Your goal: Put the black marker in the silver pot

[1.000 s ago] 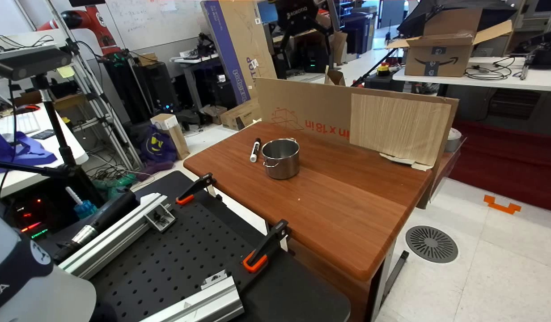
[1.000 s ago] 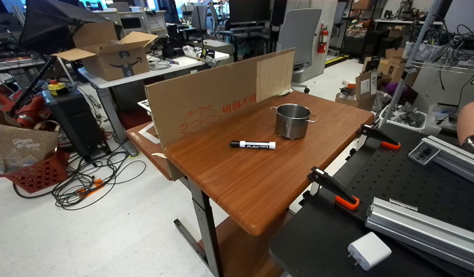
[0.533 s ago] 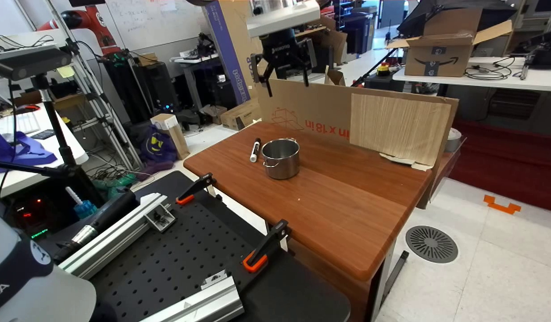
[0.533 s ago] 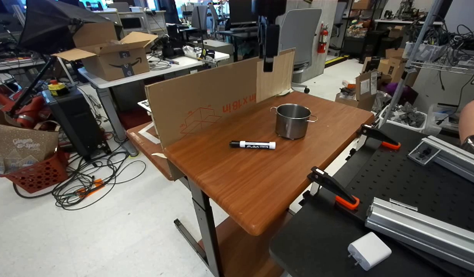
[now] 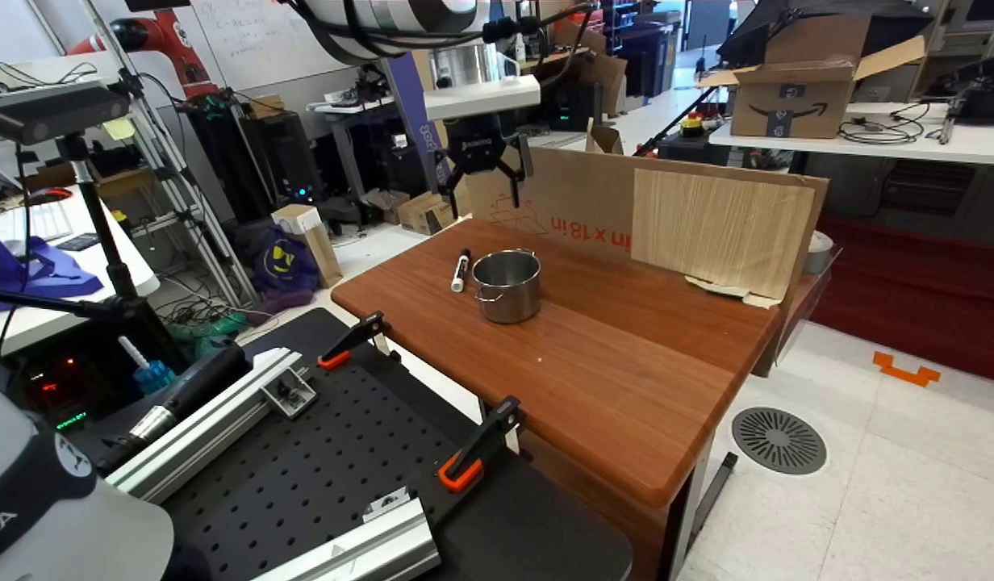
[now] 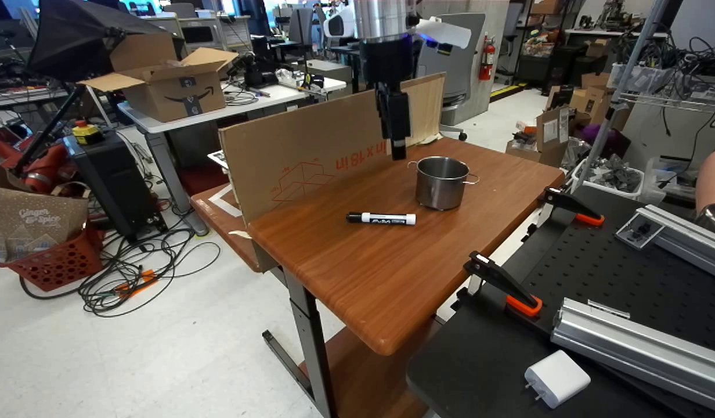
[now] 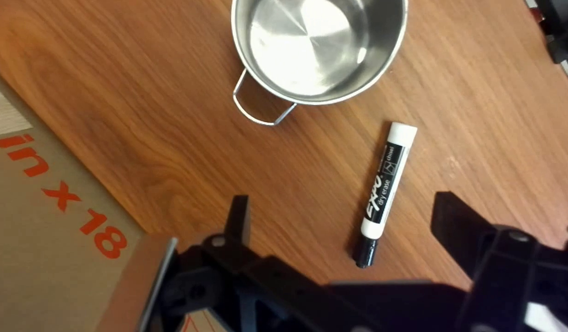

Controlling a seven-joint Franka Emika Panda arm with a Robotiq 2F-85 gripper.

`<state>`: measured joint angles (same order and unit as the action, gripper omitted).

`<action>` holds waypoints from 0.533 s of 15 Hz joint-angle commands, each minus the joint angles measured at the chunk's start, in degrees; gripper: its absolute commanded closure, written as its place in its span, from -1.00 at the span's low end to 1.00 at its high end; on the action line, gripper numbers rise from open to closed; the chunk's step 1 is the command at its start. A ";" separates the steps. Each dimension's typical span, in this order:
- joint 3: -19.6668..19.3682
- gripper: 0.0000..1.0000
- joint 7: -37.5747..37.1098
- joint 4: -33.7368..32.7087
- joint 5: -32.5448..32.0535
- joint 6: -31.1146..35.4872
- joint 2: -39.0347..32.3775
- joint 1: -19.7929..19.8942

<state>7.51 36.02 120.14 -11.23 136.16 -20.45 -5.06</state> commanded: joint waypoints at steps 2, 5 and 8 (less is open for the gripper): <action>0.38 -1.00 -5.11 -3.81 -3.30 -5.09 -3.61 -2.54; 0.41 -1.00 -8.20 -6.10 -4.35 -7.48 -6.74 -3.91; 0.10 -1.00 -10.91 -8.42 -5.55 -9.32 -10.52 -4.93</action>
<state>7.97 28.27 115.70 -14.54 130.58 -27.29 -8.97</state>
